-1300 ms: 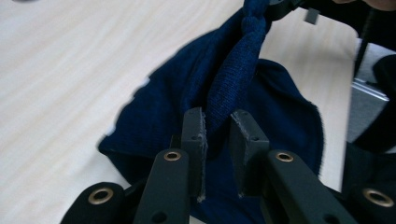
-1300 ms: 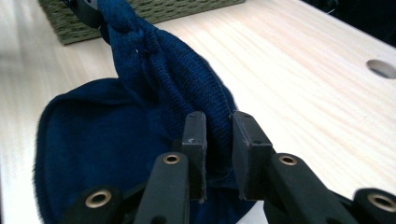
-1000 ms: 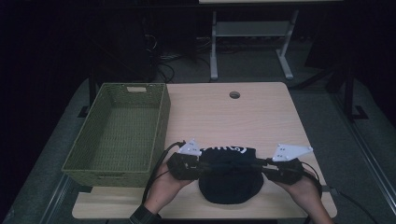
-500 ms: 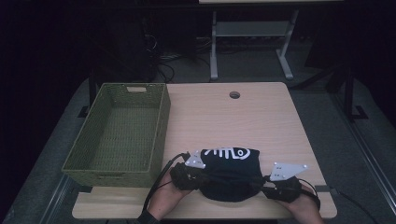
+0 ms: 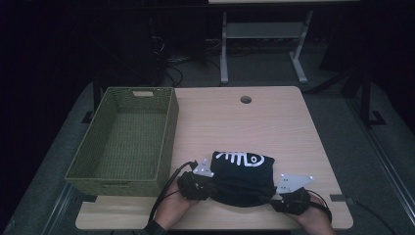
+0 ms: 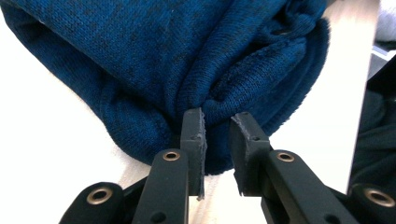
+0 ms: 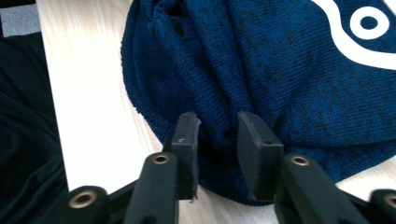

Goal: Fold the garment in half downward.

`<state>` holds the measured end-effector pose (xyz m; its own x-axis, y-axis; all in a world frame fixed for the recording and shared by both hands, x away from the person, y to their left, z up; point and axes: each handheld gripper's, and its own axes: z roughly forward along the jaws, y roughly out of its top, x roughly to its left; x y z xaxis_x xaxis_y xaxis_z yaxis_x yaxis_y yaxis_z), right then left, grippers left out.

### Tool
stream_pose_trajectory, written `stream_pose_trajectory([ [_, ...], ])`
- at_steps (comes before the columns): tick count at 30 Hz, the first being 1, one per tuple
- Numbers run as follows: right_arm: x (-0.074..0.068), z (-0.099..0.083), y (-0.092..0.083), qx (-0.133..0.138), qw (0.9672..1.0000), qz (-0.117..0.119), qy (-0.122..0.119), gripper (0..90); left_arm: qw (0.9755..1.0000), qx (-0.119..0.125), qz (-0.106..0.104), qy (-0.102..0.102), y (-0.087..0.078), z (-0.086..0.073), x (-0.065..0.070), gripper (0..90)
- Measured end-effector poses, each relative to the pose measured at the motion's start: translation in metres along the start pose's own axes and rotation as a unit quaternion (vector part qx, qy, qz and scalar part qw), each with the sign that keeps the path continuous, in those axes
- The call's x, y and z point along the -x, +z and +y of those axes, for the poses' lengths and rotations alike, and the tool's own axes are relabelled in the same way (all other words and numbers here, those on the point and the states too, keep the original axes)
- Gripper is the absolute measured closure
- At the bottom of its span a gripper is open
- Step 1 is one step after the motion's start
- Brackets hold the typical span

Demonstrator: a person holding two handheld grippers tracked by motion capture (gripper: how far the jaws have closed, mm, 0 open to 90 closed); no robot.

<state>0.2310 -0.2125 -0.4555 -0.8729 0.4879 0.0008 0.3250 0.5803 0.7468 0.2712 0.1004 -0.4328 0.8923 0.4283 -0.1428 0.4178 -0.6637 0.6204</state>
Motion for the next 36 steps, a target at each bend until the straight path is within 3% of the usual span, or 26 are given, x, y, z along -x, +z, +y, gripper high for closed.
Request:
stream_pose_trajectory([
  [6, 0.002, -0.003, -0.017, 0.022, 0.9996, -0.010, 0.016, 56.2, 0.9991, 0.036, -0.016, -0.017, -0.020, 0.006, 0.000, 66.2],
  [9, 0.006, -0.004, -0.033, 0.052, 0.9981, -0.012, 0.031, 54.8, 0.9981, 0.052, -0.021, -0.024, -0.031, 0.009, -0.001, 63.7],
  [12, 0.013, -0.001, -0.042, 0.069, 0.9966, -0.015, 0.043, 58.5, 0.9977, 0.062, -0.018, -0.023, -0.040, 0.013, -0.003, 63.7],
  [16, 0.024, 0.008, -0.038, 0.071, 0.9963, -0.011, 0.048, 70.8, 0.9968, 0.071, -0.009, -0.035, -0.044, 0.025, -0.012, 74.6],
  [21, 0.034, 0.019, -0.021, 0.046, 0.9978, 0.002, 0.047, 84.0, 0.9962, 0.072, 0.004, -0.049, -0.037, 0.049, -0.031, 89.3],
  [24, 0.034, 0.024, -0.014, 0.038, 0.9983, 0.007, 0.044, 89.7, 0.9961, 0.071, 0.014, -0.050, -0.028, 0.065, -0.043, 89.9],
  [29, 0.032, 0.025, -0.006, 0.021, 0.9988, 0.017, 0.040, 90.0, 0.9969, 0.057, 0.028, -0.046, -0.009, 0.086, -0.056, 89.9],
  [36, 0.024, 0.020, 0.006, 0.001, 0.9988, 0.035, 0.036, 90.0, 0.9969, 0.034, 0.036, -0.061, 0.020, 0.086, -0.065, 89.8],
])
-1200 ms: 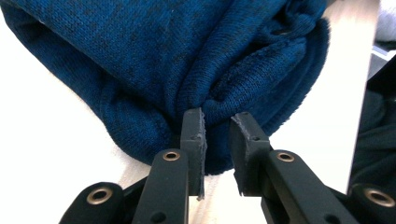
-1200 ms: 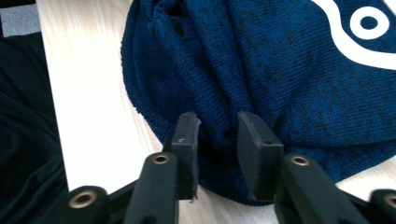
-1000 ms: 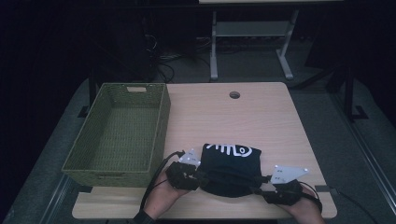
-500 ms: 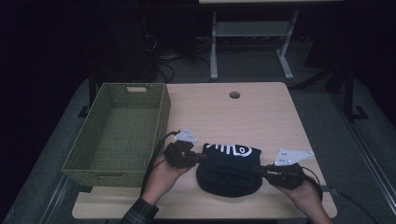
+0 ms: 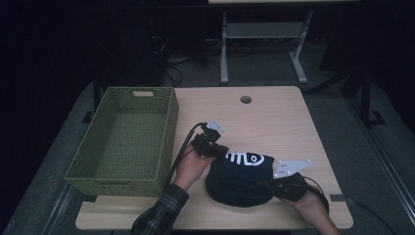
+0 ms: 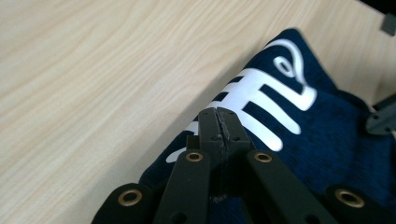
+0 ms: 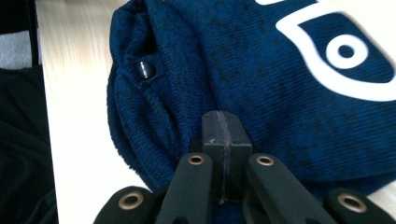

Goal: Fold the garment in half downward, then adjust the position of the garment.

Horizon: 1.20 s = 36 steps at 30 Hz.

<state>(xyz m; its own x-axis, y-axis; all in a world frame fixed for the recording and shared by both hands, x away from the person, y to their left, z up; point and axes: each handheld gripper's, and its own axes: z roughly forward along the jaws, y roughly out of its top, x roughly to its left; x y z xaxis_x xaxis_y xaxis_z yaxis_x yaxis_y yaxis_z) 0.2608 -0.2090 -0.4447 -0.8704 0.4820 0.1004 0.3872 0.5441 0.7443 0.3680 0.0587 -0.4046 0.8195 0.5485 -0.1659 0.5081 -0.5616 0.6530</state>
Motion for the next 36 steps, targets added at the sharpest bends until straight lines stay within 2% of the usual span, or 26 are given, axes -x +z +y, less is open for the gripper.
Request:
stream_pose_trajectory([
  [1, -0.001, -0.001, 0.002, -0.006, 1.0000, 0.000, -0.002, 90.0, 1.0000, -0.007, 0.000, 0.006, 0.001, -0.001, -0.001, 89.8],
  [2, -0.002, -0.002, 0.003, -0.009, 0.9999, -0.001, -0.004, 90.0, 1.0000, -0.004, -0.001, -0.002, 0.004, -0.002, -0.001, 89.8],
  [3, -0.003, -0.002, 0.004, -0.010, 0.9999, 0.001, -0.004, 90.0, 1.0000, -0.009, 0.000, 0.002, 0.005, -0.003, -0.002, 89.8],
  [4, -0.003, -0.003, 0.006, -0.011, 0.9999, 0.002, -0.005, 90.0, 1.0000, -0.006, 0.001, -0.004, 0.007, -0.005, -0.002, 89.8],
  [7, -0.006, -0.005, 0.012, -0.023, 0.9997, 0.005, -0.003, 90.0, 0.9997, -0.025, 0.004, 0.006, 0.016, -0.007, -0.005, 89.8],
  [8, -0.007, -0.006, 0.015, -0.028, 0.9996, 0.004, -0.003, 90.0, 0.9997, -0.023, 0.005, 0.000, 0.020, -0.008, -0.004, 89.8],
  [9, -0.008, -0.006, 0.017, -0.029, 0.9995, 0.004, -0.007, 90.0, 0.9993, -0.036, 0.004, 0.007, 0.025, -0.010, -0.006, 89.8],
  [10, -0.010, -0.007, 0.020, -0.032, 0.9995, 0.003, -0.005, 90.0, 0.9993, -0.036, 0.005, 0.003, 0.030, -0.011, -0.005, 89.9],
  [11, -0.010, -0.007, 0.021, -0.032, 0.9995, 0.003, -0.006, 90.0, 0.9989, -0.044, 0.006, 0.012, 0.033, -0.012, -0.007, 89.9],
  [12, -0.011, -0.007, 0.022, -0.032, 0.9995, 0.002, -0.008, 90.0, 0.9991, -0.042, 0.006, 0.005, 0.039, -0.013, -0.007, 89.9],
  [13, -0.012, -0.007, 0.023, -0.033, 0.9994, 0.000, -0.006, 90.0, 0.9990, -0.044, 0.009, 0.007, 0.043, -0.014, -0.007, 90.0],
  [14, -0.013, -0.007, 0.024, -0.032, 0.9995, -0.001, -0.006, 90.0, 0.9985, -0.052, 0.009, 0.017, 0.045, -0.014, -0.010, 90.0],
  [17, -0.020, -0.007, 0.028, -0.025, 0.9996, 0.001, -0.010, 90.0, 0.9989, -0.044, 0.005, 0.014, 0.050, -0.012, -0.013, 90.0],
  [25, -0.037, 0.004, 0.043, -0.023, 0.9993, 0.011, -0.028, 90.0, 0.9982, -0.049, 0.006, 0.033, 0.061, -0.002, -0.012, 90.0],
  [29, -0.041, 0.007, 0.047, -0.024, 0.9992, 0.013, -0.031, 90.0, 0.9985, -0.046, 0.003, 0.031, 0.062, 0.001, -0.012, 90.0],
  [32, -0.040, 0.008, 0.044, -0.022, 0.9991, 0.010, -0.035, 89.4, 0.9992, -0.032, -0.004, 0.022, 0.053, 0.001, -0.015, 90.0],
  [34, -0.039, 0.008, 0.038, -0.013, 0.9994, 0.009, -0.029, 78.8, 0.9998, -0.013, -0.012, 0.006, 0.042, 0.001, -0.015, 89.8],
  [35, -0.038, 0.008, 0.034, -0.007, 0.9996, 0.007, -0.026, 72.7, 0.9998, -0.013, -0.012, 0.006, 0.042, 0.001, -0.015, 87.7],
  [36, -0.037, 0.008, 0.030, 0.000, 0.9997, 0.003, -0.025, 68.6, 0.9998, -0.004, -0.018, -0.002, 0.030, 0.000, -0.015, 85.5],
])
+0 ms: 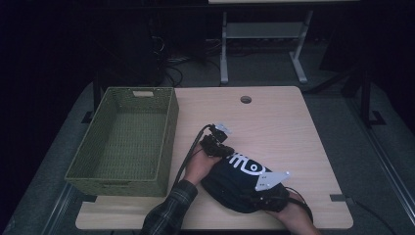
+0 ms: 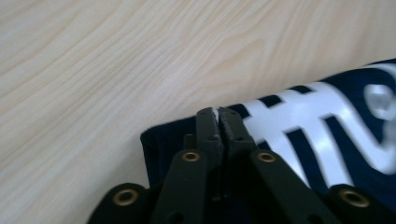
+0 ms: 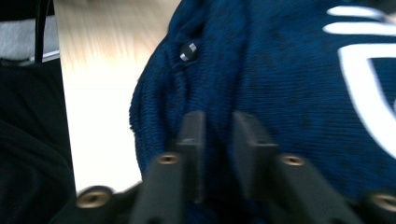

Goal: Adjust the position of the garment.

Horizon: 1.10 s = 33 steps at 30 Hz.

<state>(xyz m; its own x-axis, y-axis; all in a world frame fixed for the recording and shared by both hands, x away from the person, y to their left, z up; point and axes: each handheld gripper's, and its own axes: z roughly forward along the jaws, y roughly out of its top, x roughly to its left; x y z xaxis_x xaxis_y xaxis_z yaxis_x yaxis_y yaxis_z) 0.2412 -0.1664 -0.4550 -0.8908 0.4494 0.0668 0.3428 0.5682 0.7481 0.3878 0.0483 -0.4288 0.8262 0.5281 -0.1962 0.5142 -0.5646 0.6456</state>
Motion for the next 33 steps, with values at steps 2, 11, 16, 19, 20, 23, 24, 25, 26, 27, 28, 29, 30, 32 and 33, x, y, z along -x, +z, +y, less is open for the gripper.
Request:
stream_pose_trajectory([
  [2, 0.002, 0.000, -0.009, 0.005, 0.9999, -0.012, 0.005, 61.6, 1.0000, -0.002, -0.002, 0.001, -0.012, -0.002, 0.003, 81.2],
  [11, 0.018, -0.015, -0.050, 0.033, 0.9934, -0.098, 0.049, 35.4, 0.9998, -0.006, 0.018, -0.012, -0.040, -0.021, 0.009, 52.5],
  [16, 0.032, -0.035, -0.061, 0.030, 0.9861, -0.142, 0.082, 26.5, 0.9992, -0.010, 0.026, -0.028, -0.037, -0.033, 0.003, 41.1],
  [19, 0.041, -0.045, -0.060, 0.022, 0.9826, -0.155, 0.101, 19.6, 0.9992, -0.012, 0.023, -0.032, -0.033, -0.037, 0.001, 37.2],
  [20, 0.045, -0.048, -0.059, 0.018, 0.9816, -0.156, 0.108, 17.9, 0.9990, -0.009, 0.023, -0.038, -0.031, -0.038, 0.002, 36.6],
  [23, 0.053, -0.054, -0.057, 0.016, 0.9787, -0.162, 0.125, 14.4, 0.9989, -0.026, 0.029, -0.026, -0.024, -0.041, 0.002, 34.0],
  [24, 0.055, -0.056, -0.057, 0.017, 0.9774, -0.167, 0.129, 13.8, 0.9987, -0.033, 0.031, -0.022, -0.022, -0.042, 0.002, 33.1],
  [25, 0.058, -0.057, -0.056, 0.017, 0.9763, -0.169, 0.134, 13.4, 0.9986, -0.034, 0.032, -0.023, -0.019, -0.043, 0.002, 32.0],
  [26, 0.059, -0.058, -0.056, 0.017, 0.9753, -0.172, 0.137, 12.5, 0.9985, -0.040, 0.033, -0.018, -0.017, -0.044, 0.002, 31.7],
  [27, 0.061, -0.059, -0.056, 0.017, 0.9746, -0.176, 0.138, 11.5, 0.9984, -0.040, 0.033, -0.021, -0.015, -0.046, 0.002, 31.2],
  [28, 0.062, -0.059, -0.055, 0.017, 0.9740, -0.177, 0.140, 10.9, 0.9984, -0.040, 0.034, -0.022, -0.013, -0.047, 0.002, 31.0],
  [29, 0.063, -0.060, -0.054, 0.017, 0.9733, -0.180, 0.141, 9.9, 0.9981, -0.046, 0.036, -0.017, -0.012, -0.048, 0.002, 29.9],
  [30, 0.065, -0.061, -0.053, 0.015, 0.9725, -0.183, 0.143, 9.0, 0.9980, -0.048, 0.035, -0.022, -0.010, -0.049, 0.002, 28.6],
  [32, 0.069, -0.062, -0.051, 0.012, 0.9712, -0.187, 0.146, 9.0, 0.9980, -0.048, 0.031, -0.028, -0.008, -0.051, 0.000, 27.6],
  [33, 0.070, -0.062, -0.050, 0.010, 0.9699, -0.194, 0.147, 8.9, 0.9980, -0.048, 0.031, -0.026, -0.008, -0.051, -0.001, 27.1],
])
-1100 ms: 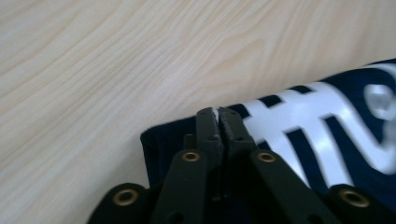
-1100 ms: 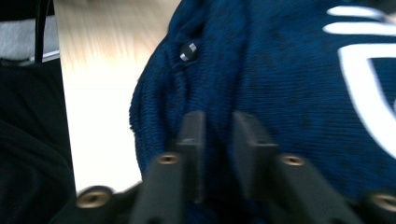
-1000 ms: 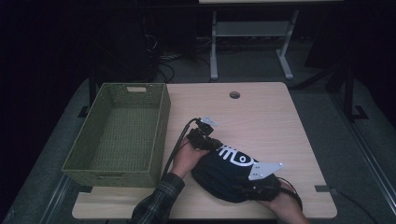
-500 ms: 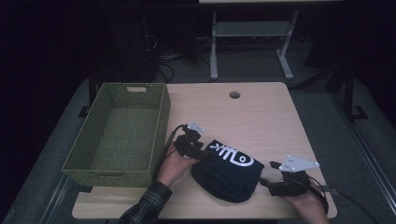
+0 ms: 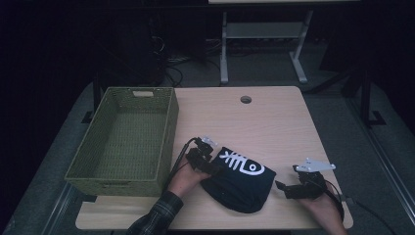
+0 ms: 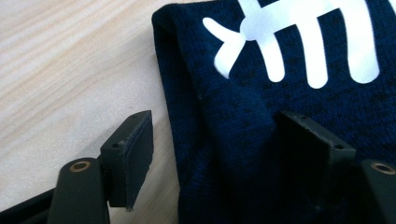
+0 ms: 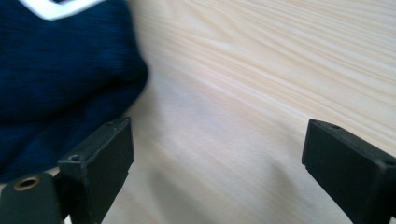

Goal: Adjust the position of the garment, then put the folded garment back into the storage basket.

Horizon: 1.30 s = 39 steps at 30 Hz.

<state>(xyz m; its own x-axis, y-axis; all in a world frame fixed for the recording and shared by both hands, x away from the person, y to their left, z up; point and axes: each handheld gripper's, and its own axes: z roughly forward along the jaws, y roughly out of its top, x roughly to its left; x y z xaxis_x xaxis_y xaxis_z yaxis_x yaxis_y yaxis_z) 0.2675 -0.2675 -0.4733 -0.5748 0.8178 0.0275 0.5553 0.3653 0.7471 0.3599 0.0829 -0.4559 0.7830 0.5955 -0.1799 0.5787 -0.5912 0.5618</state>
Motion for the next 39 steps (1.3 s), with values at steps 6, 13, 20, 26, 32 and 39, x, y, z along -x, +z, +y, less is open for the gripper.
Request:
stream_pose_trajectory([
  [6, 0.002, 0.000, 0.007, -0.013, 0.9999, -0.009, 0.002, 7.3, 0.9999, 0.001, 0.005, 0.010, 0.001, 0.000, 0.002, 26.2],
  [13, 0.005, -0.001, 0.013, -0.029, 0.9995, -0.009, 0.007, 4.2, 0.9993, -0.001, -0.037, 0.009, 0.000, 0.000, 0.001, 46.8],
  [20, 0.005, -0.001, 0.013, -0.030, 0.9995, -0.010, 0.009, 3.9, 0.9974, -0.019, -0.069, -0.002, 0.000, 0.003, -0.002, 63.0],
  [26, 0.006, -0.001, 0.013, -0.029, 0.9995, -0.010, 0.010, 3.9, 0.9966, -0.036, -0.074, 0.000, 0.000, 0.008, -0.002, 71.3],
  [32, 0.005, -0.001, 0.013, -0.030, 0.9994, -0.010, 0.014, 3.8, 0.9965, -0.037, -0.075, -0.008, -0.004, 0.011, -0.002, 73.9],
  [39, 0.005, -0.001, 0.013, -0.030, 0.9994, -0.010, 0.014, 3.8, 0.9972, -0.033, -0.065, -0.016, -0.019, 0.019, 0.004, 73.7],
])
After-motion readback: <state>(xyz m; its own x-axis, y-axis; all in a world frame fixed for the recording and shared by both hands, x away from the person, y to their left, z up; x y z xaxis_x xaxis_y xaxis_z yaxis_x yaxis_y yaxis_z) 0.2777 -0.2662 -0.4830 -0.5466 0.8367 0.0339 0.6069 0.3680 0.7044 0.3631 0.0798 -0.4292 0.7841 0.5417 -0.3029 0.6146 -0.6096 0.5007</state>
